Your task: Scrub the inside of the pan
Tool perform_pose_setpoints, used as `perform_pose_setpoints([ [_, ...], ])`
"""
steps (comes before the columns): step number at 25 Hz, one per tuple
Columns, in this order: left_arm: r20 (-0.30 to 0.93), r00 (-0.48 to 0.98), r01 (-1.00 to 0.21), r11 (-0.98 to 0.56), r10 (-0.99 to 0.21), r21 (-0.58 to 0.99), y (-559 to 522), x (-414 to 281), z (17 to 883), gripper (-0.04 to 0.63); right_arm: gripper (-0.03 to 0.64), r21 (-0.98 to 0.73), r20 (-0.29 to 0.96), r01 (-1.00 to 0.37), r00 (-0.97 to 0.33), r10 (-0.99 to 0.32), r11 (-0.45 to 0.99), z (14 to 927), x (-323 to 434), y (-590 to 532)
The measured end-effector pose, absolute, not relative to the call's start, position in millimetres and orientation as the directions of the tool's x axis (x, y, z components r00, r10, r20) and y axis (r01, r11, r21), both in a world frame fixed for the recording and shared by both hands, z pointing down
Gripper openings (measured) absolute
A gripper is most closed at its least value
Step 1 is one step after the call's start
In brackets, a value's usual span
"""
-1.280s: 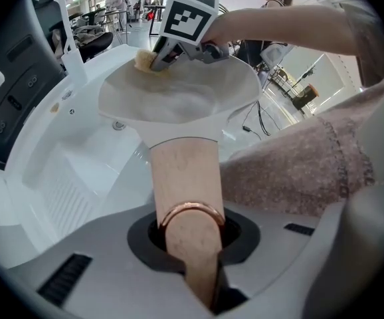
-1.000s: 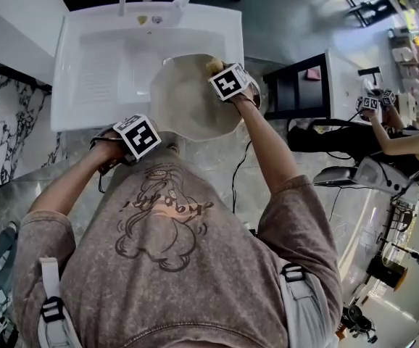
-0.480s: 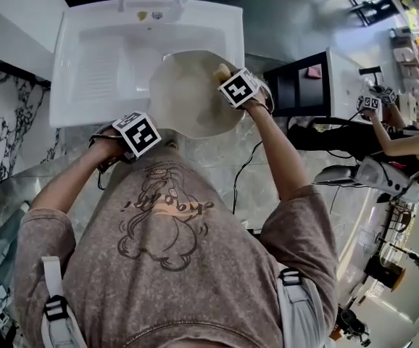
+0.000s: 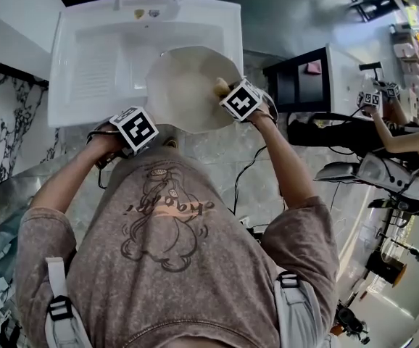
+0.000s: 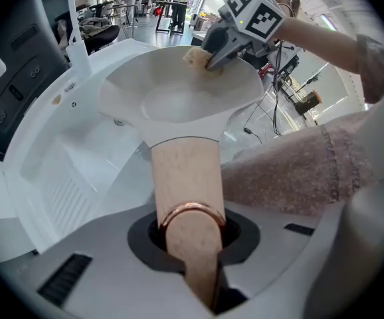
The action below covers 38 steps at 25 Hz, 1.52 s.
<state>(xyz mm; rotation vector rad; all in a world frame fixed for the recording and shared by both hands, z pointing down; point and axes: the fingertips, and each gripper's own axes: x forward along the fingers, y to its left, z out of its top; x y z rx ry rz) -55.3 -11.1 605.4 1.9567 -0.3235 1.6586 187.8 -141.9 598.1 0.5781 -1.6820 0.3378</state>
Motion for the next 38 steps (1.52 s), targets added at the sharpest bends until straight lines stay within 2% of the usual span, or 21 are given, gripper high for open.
perform_pose_setpoints([
  [4, 0.963, 0.207, -0.512, -0.820, 0.170, 0.255, -10, -55, 606, 0.066, 0.155, -0.017, 0.991, -0.526, -0.123, -0.056, 0.850, 601, 181, -105],
  [16, 0.961, 0.212, -0.511, -0.818, 0.178, 0.265, -11, -55, 605, 0.066, 0.153, -0.115, 0.975, -0.340, -0.220, 0.040, 0.933, 583, 127, -68],
  [30, 0.959, 0.220, -0.518, -0.811, 0.180, 0.271, -8, -51, 604, 0.066, 0.153, -0.204, 0.945, -0.194, -0.293, 0.142, 0.960, 586, 57, -50],
  [38, 0.959, 0.221, -0.529, -0.804, 0.178, 0.271, -8, -50, 606, 0.066, 0.152, -0.230, 0.931, -0.191, -0.329, 0.159, 0.954, 596, 32, -65],
])
